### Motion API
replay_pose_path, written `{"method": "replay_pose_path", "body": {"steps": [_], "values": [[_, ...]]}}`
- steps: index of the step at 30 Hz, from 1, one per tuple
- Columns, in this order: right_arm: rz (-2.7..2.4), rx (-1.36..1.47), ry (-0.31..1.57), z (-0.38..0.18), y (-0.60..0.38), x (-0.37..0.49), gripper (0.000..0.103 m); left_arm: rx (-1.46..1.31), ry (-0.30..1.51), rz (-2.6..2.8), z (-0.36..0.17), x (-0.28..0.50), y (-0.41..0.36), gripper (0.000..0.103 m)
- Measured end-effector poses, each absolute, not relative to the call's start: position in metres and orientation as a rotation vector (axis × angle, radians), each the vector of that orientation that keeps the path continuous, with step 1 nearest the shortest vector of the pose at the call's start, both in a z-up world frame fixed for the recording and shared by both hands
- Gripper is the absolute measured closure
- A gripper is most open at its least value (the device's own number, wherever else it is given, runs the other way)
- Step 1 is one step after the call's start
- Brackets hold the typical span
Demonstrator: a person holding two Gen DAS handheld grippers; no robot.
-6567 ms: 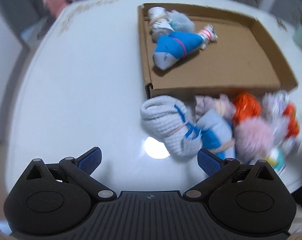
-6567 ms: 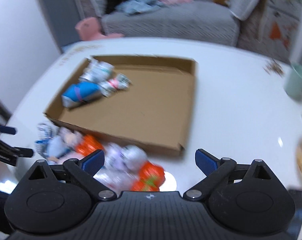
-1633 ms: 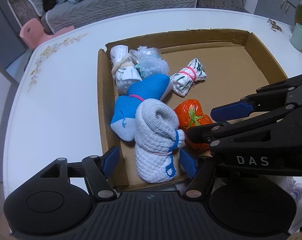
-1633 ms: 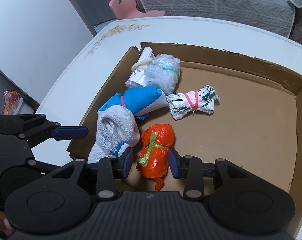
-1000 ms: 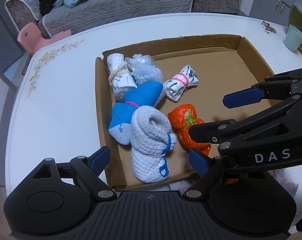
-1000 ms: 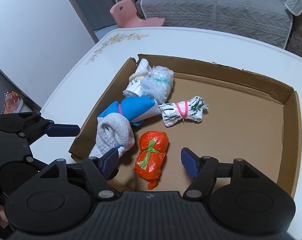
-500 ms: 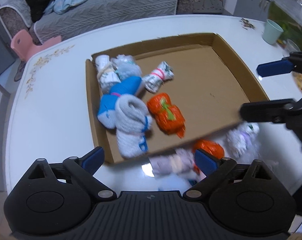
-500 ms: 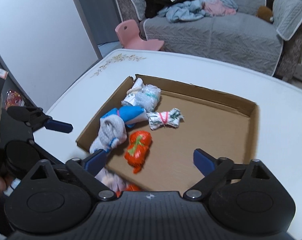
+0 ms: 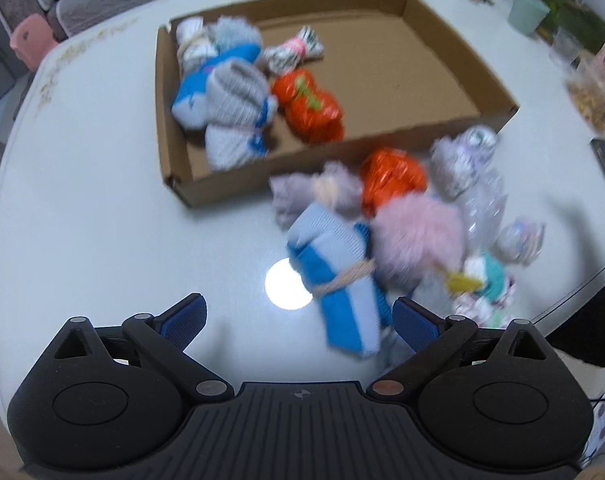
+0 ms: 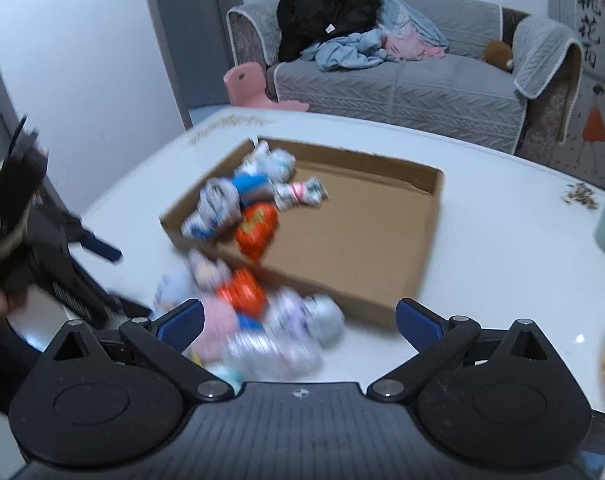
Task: Organize objects
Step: 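Grasp the blue-white sock with left tool while right tool grasps pastel-banded plastic bundle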
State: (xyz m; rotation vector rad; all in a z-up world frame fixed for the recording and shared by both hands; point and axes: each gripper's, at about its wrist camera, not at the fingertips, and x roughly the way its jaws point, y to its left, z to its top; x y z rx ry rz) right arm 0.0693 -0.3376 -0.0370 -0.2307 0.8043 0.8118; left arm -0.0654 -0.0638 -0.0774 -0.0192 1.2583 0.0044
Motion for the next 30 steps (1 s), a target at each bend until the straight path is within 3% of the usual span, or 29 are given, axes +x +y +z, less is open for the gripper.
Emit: {"method": "replay_pose_path", "body": {"steps": [4,8,19,23,30], "values": [[0.889,-0.375,0.805,-0.057,-0.342,0.062,0.026,-0.025,1.28,0.016,-0.087,-0.065,-0.061,0.003],[0.951,-0.42,0.853,-0.07,-0.333,0.066,0.041,-0.013,1.276,0.012,-0.091,-0.061,-0.066,0.003],[1.034,-0.561,0.895,-0.098,-0.31,0.053,0.041,-0.04,1.283,0.019,-0.109,-0.051,-0.065,0.002],[1.044,-0.597,0.923,-0.107,-0.304,0.053,0.046,-0.03,1.293,0.06,-0.107,-0.053,-0.058,0.001],[1.038,-0.604,0.94,-0.11,-0.304,0.055,0.047,-0.059,1.284,0.095,-0.099,-0.058,-0.05,0.001]]}}
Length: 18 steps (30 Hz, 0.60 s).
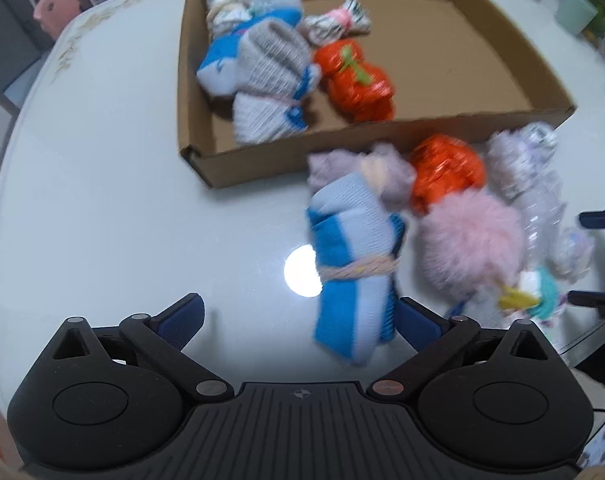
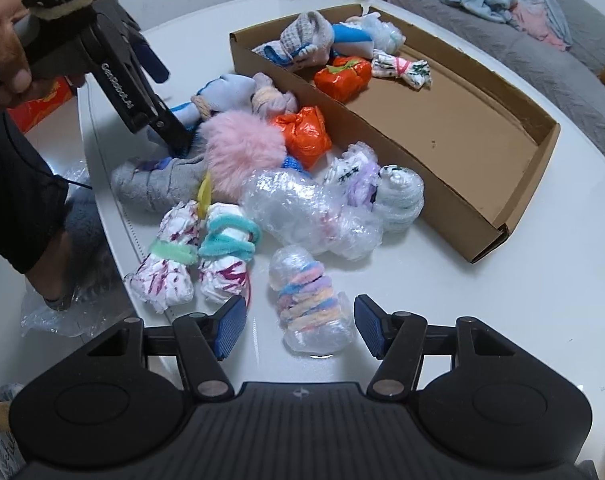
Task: Organize objects
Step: 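Grasp the blue-white sock with left tool while right tool grasps pastel-banded plastic bundle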
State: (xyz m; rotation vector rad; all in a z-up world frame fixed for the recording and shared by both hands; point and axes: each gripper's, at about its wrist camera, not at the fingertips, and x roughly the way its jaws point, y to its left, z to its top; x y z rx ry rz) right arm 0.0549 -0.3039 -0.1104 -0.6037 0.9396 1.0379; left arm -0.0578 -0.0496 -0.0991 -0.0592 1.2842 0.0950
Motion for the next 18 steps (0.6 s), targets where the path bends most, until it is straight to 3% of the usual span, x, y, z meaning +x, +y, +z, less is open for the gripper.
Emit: {"method": "replay_pose_path", "body": {"steps": [7,9,13,14,18], "values": [[1.034,-0.616,0.97,-0.119,-0.302,0.062,0.049,-0.041,1.251,0.062,-0.106,-0.048,-0.054,0.005],[1.032,-0.613,0.992,-0.121,-0.302,0.064,0.053,-0.026,1.25,0.063,-0.112,-0.046,-0.053,0.021],[1.043,-0.592,1.01,-0.12,-0.303,0.065,0.07,-0.062,1.245,0.059,-0.112,-0.051,-0.05,0.038],[1.042,-0.583,1.018,-0.121,-0.303,0.067,0.071,-0.07,1.243,0.057,-0.111,-0.053,-0.049,0.049],[1.043,-0.558,1.032,-0.118,-0.305,0.069,0.072,-0.074,1.251,0.074,-0.109,-0.058,-0.044,0.055]]}}
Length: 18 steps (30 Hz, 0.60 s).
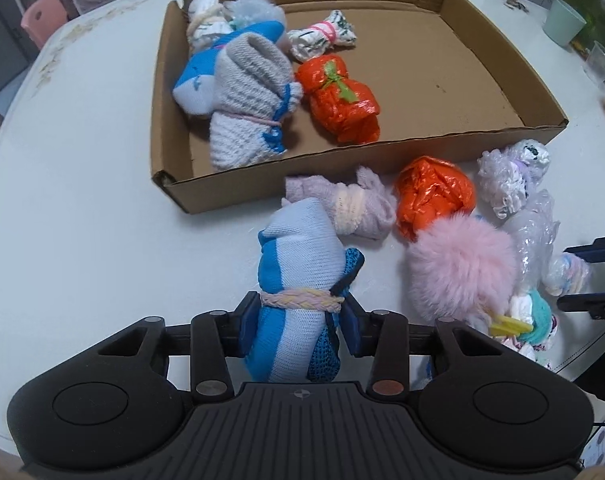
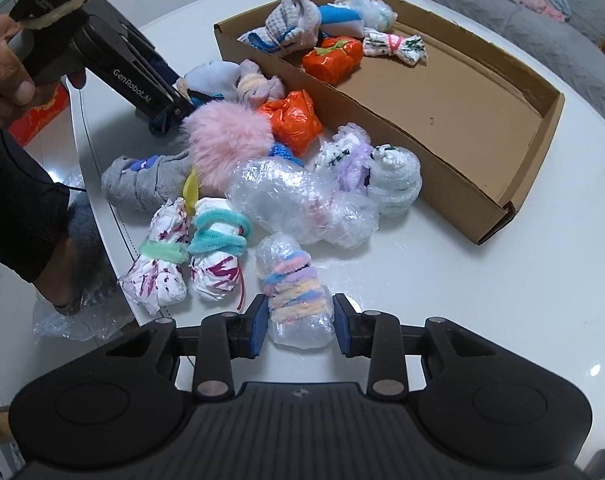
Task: Organize objects
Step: 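Grasp the blue-white sock with left tool while right tool grasps pastel-banded plastic bundle, then lower the blue-white sock and plastic bundle into the tray, opening both tools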
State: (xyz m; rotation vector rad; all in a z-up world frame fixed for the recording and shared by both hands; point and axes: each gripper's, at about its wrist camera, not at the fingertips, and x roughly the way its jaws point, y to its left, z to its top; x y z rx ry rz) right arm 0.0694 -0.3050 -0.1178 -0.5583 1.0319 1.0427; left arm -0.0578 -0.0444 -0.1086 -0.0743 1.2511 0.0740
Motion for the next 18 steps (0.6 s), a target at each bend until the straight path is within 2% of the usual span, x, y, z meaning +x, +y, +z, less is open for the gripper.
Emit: {"method": "replay_pose_path", "body": {"steps": [9,18], "values": [[1.025,-0.495,1.009,-0.097,-0.32,0.072,0.072,-0.081,1.248,0.087,-0.086,-0.055,-0.041,0.056],[0.948,-0.349,0.929,-0.068,-0.337,0.093,0.073,-0.102,1.124,0.097,-0.052,-0.04,-0.041,0.056]]}}
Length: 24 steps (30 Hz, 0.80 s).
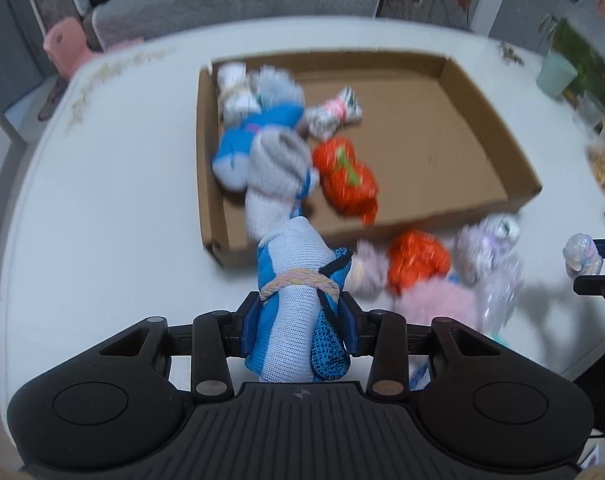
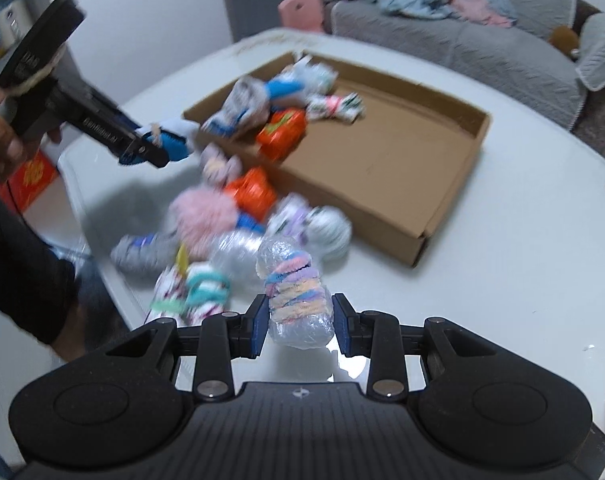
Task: Organize objects
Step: 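Lower the blue-white sock and plastic bundle into the tray, opening both tools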
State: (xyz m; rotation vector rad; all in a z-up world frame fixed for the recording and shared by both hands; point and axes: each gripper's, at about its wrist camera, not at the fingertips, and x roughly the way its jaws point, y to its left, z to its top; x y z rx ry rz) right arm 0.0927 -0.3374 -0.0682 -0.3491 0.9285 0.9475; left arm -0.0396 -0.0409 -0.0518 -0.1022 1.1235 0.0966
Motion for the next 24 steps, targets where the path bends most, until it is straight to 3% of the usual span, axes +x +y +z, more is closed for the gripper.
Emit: {"method": "replay_pose_path", "body": {"steps": [24], "values": [[0.83,-0.216,0.808,-0.051,-0.305,0.157,0.072,0.009,1.024,0.057,-0.039,0.024,-0.067,0.056]]}}
